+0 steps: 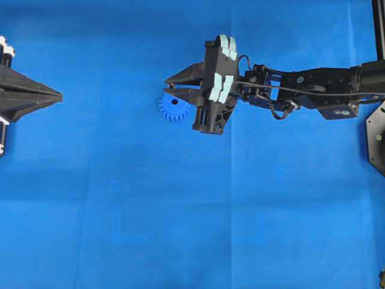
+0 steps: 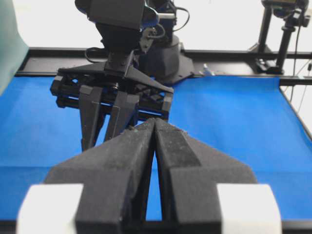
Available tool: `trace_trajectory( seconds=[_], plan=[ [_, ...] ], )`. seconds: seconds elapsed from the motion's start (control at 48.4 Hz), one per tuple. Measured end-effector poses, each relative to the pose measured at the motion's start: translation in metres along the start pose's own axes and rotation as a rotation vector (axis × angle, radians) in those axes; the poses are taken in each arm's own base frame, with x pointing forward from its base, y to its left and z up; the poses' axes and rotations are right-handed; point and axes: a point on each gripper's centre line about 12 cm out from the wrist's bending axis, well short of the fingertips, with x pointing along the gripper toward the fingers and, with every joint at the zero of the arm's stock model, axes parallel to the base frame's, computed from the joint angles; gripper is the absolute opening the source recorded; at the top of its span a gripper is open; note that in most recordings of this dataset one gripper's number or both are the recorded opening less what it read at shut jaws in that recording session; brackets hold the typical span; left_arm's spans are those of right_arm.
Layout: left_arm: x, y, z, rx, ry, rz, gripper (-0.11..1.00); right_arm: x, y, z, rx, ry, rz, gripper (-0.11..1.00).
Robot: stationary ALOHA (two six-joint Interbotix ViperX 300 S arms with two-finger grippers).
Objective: Insert the shaft placed at a random location into the center hole of the small gear at another random location.
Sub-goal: 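Align the held shaft above the gear's center hole with the right gripper, then lower the shaft into the gear's center hole with the right gripper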
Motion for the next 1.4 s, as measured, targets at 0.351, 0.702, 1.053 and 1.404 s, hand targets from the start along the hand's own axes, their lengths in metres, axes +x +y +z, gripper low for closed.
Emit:
trace_trajectory(
  seconds=[0.351, 0.702, 1.053, 1.404],
  plan=[
    [0.000, 0.000, 0.000, 0.002, 0.000, 0.001, 0.00, 0.008, 0.000, -0.018, 0.009, 0.039, -0.004, 0.02],
    [0.000, 0.000, 0.000, 0.002, 0.000, 0.001, 0.00, 0.018, -0.002, -0.037, 0.028, 0.069, -0.023, 0.02],
    [0.000, 0.000, 0.000, 0.002, 0.000, 0.001, 0.00, 0.024, -0.003, -0.052, 0.037, 0.100, -0.034, 0.02],
    [0.000, 0.000, 0.000, 0.002, 0.000, 0.001, 0.00, 0.029, -0.005, -0.065, 0.038, 0.130, -0.040, 0.02]
  ],
)
